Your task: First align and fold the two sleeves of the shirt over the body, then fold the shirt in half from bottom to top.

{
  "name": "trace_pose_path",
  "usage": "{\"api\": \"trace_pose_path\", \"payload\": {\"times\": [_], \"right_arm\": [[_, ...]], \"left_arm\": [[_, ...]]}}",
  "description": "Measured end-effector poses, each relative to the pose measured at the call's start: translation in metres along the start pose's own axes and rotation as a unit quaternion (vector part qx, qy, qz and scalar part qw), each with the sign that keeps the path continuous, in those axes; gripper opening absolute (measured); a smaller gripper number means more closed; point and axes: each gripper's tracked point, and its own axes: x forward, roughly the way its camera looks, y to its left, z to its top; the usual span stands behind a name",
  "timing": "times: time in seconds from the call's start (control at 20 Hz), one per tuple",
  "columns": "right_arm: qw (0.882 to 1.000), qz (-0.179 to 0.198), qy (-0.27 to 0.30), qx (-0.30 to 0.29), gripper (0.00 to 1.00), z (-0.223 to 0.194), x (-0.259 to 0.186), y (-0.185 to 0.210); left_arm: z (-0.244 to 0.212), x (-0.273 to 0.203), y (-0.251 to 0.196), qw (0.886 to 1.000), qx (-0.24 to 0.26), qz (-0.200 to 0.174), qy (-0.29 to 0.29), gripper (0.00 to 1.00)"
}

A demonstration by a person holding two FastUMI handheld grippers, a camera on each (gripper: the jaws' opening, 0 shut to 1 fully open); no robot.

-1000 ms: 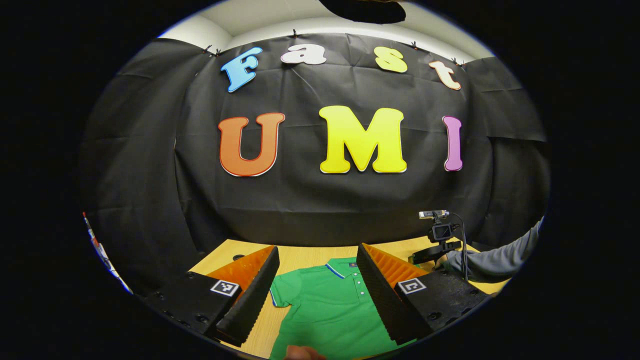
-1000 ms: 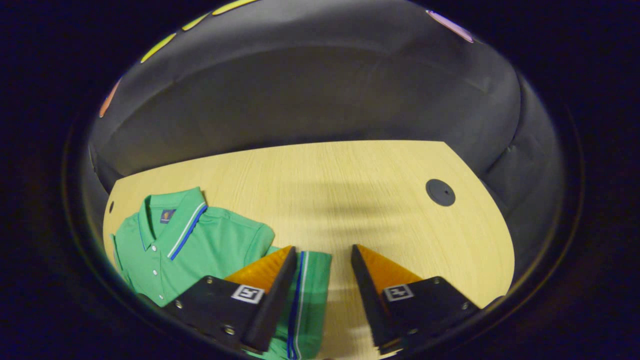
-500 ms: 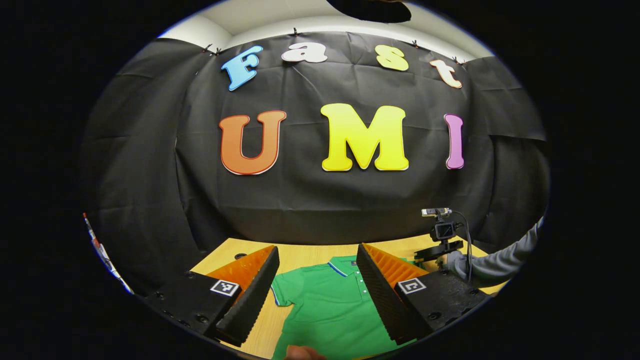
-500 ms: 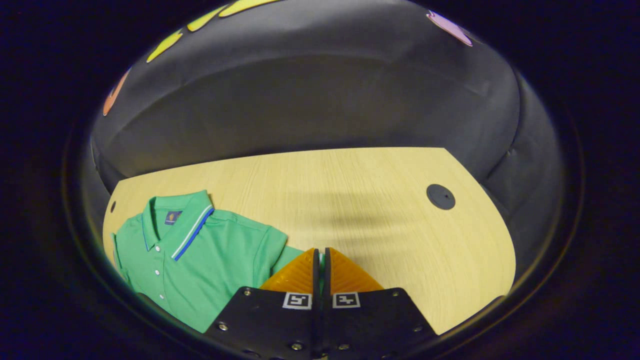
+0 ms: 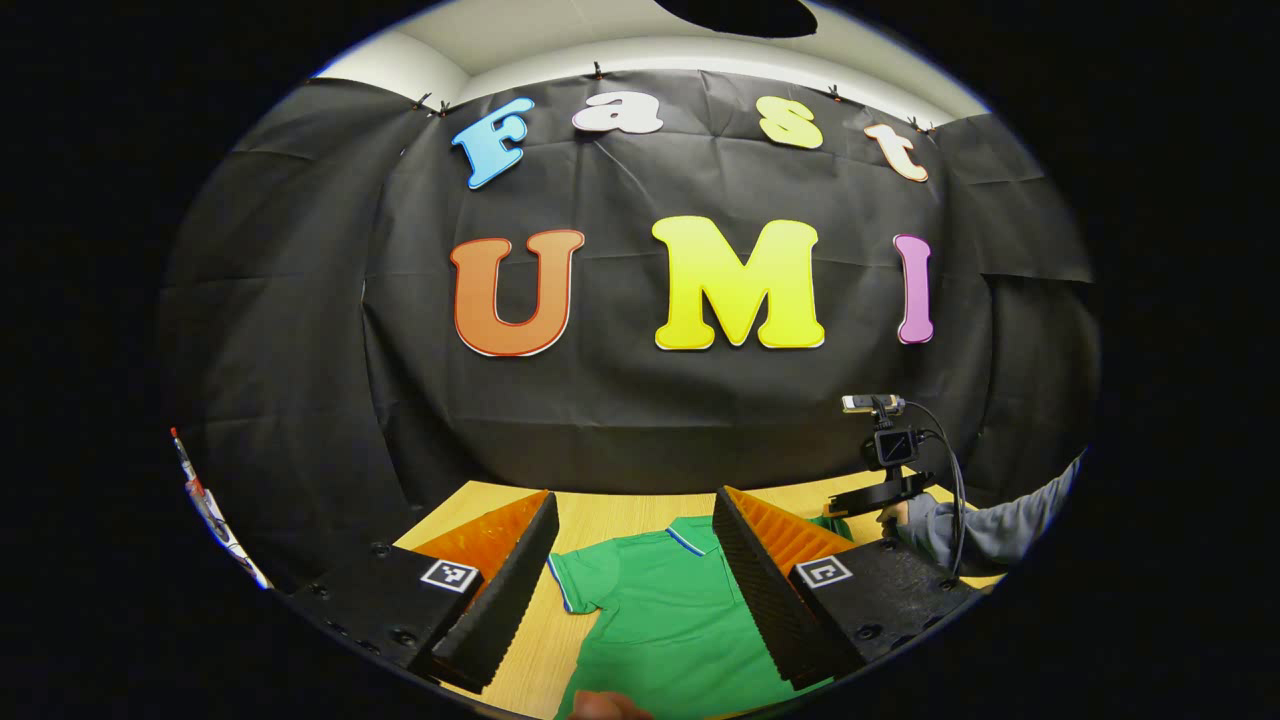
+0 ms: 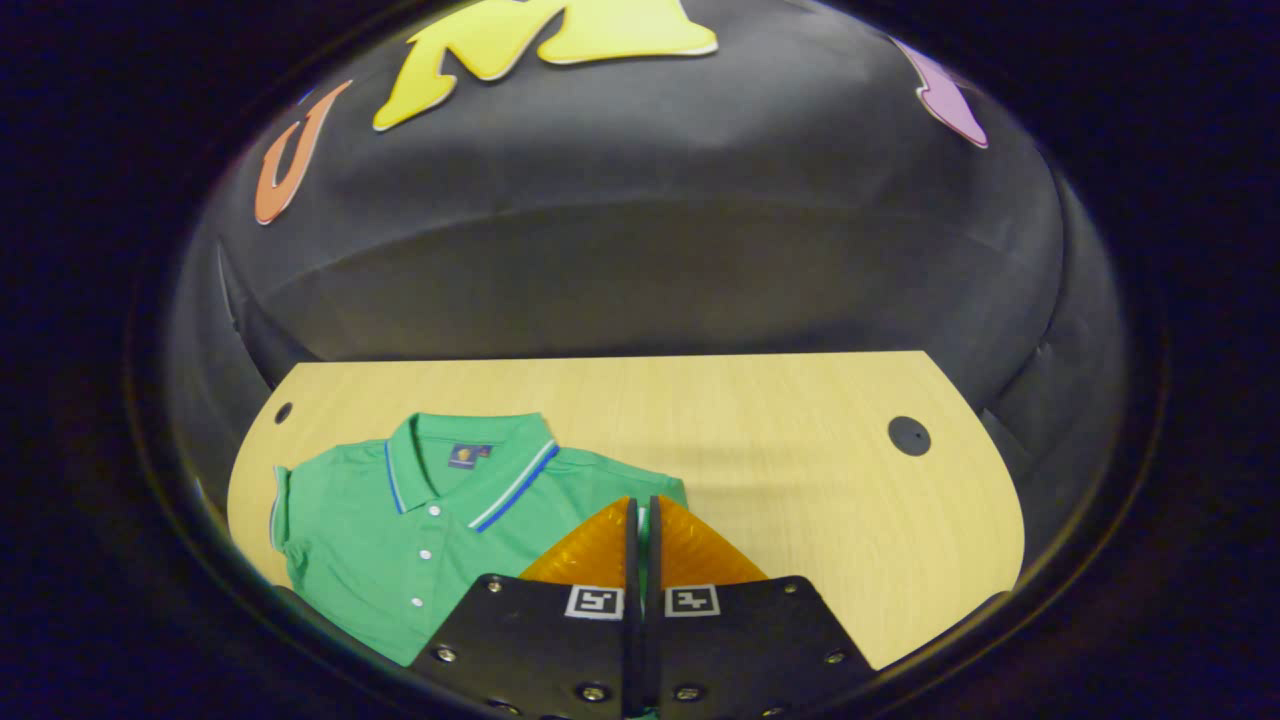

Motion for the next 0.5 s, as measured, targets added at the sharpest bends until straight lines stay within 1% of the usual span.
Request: {"api": "trace_pose_path", "payload": {"times": [0.2, 0.3, 0.5], "right_arm": [[0.999, 0.036, -0.013, -0.006, 0.01, 0.003, -0.014, 0.050], [0.999, 0.049, -0.007, -0.009, 0.01, -0.003, -0.014, 0.070], [0.998, 0.063, 0.006, -0.025, 0.01, -0.016, -0.008, 0.096]], "left_arm": [[-0.002, -0.003, 0.020, 1.000, 0.000, 0.020, 0.002, 0.99], [-0.001, -0.005, 0.031, 1.000, 0.006, 0.031, 0.001, 0.99], [0.006, -0.011, 0.047, 0.999, 0.017, 0.049, -0.006, 0.99]]}}
